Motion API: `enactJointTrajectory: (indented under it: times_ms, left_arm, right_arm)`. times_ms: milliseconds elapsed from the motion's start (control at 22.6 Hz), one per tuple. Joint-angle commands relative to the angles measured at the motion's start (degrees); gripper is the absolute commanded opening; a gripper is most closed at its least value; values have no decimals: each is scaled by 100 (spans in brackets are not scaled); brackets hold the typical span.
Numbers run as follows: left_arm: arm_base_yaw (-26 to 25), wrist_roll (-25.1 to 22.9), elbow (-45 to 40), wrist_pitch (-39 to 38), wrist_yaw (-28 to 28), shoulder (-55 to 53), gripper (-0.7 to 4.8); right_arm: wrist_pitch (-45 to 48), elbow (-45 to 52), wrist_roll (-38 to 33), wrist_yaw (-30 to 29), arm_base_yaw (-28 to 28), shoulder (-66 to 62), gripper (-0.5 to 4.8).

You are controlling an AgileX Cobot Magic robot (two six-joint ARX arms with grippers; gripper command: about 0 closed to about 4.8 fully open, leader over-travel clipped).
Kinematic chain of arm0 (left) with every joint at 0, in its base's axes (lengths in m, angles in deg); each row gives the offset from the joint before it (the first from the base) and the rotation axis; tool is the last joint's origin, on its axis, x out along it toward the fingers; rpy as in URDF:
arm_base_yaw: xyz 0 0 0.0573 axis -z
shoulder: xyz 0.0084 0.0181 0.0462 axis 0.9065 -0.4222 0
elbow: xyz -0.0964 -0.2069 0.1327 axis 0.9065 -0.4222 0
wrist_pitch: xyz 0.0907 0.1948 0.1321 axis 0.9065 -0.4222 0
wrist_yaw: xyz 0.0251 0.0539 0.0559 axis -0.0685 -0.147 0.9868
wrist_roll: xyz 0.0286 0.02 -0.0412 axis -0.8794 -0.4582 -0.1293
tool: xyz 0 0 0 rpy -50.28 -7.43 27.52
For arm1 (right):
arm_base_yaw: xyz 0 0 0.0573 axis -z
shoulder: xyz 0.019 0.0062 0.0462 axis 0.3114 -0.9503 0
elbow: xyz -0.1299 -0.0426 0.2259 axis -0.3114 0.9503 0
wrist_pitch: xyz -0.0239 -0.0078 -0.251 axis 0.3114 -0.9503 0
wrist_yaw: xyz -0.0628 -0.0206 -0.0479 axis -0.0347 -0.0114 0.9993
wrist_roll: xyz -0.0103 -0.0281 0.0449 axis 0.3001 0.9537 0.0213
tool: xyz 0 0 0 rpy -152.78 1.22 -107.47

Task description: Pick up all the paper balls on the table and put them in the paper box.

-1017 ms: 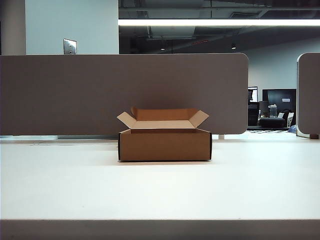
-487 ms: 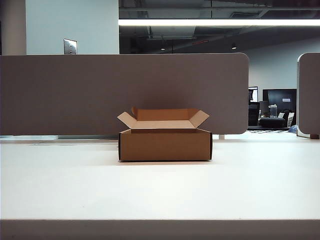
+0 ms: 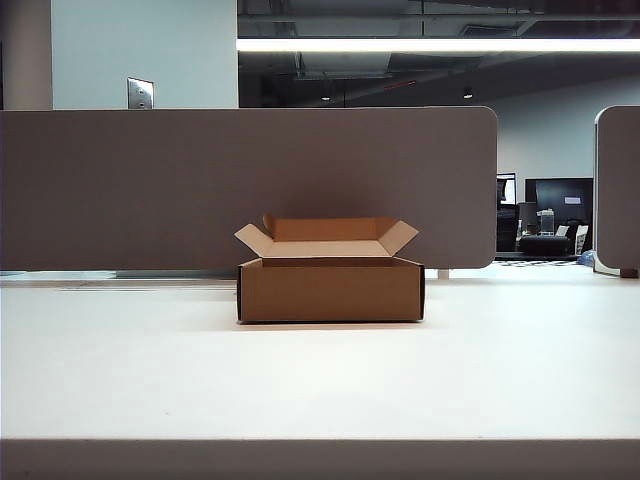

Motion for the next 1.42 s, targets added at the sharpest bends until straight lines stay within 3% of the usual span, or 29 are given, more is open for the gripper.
enactJointTrajectory:
  times_ms: [44,221,619,796,929,1415]
  left_arm:
    - [-9,-605,-96,400,-824,245,-5]
    - [-9,-691,-291,470,-953,446,-4]
    - [-2,-684,-815,1064,-1285,866,-5]
    - [-7,-671,-960,1097,-1294,866,-5]
    - [-7,-649,-1029,1093,-1600,866,-5]
    - [-9,-691,-1141,754,-1473,866,-1]
  right_arm:
    - [608,428,20,4,-4,275,0]
    - [835,1019,-44,466,-2,527,0]
    - [1558,1814,-297,452,-2,654,0]
    - [1517,1904,-280,470,0,654,0]
    - [1530,1904,-275,455,0,654,0]
    - [1320,1904,-278,461,0,654,0]
